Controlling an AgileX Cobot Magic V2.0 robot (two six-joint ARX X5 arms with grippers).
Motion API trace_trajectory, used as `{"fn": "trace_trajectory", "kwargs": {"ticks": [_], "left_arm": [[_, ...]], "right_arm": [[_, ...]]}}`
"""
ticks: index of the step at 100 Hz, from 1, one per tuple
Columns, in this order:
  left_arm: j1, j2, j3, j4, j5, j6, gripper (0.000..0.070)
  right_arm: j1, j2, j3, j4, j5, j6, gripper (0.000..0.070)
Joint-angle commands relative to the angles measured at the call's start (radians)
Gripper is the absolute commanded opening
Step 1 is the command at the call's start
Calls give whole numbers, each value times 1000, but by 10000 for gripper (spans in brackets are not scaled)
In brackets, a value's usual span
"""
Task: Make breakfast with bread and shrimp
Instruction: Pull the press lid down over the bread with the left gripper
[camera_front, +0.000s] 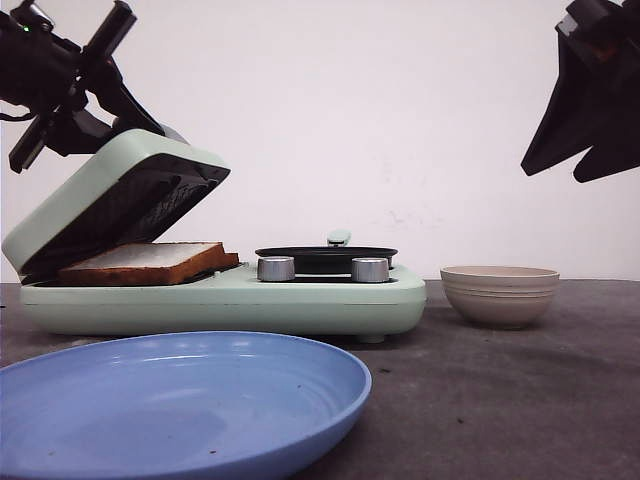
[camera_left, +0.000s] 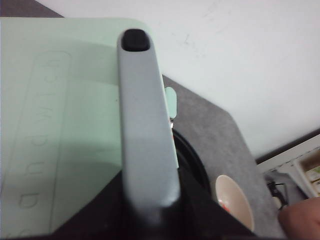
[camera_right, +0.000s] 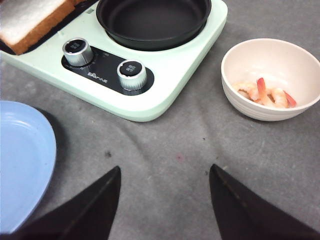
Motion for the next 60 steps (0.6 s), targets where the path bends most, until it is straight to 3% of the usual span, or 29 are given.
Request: {"fn": "trace_trajectory", "kwargs": {"ticks": [1, 20, 47, 60], "left_arm": [[12, 41, -38, -128, -50, 63, 3], [6, 41, -38, -185, -103, 113, 9], [6, 41, -38, -192, -110, 116, 192], [6, 41, -38, -192, -111, 117, 198]], "right_arm": [[4, 4, 5, 3, 2, 12, 338], [4, 4, 5, -5, 2, 12, 338], [4, 4, 5, -4, 2, 15, 338], [4, 4, 5, -4, 2, 15, 338]]}}
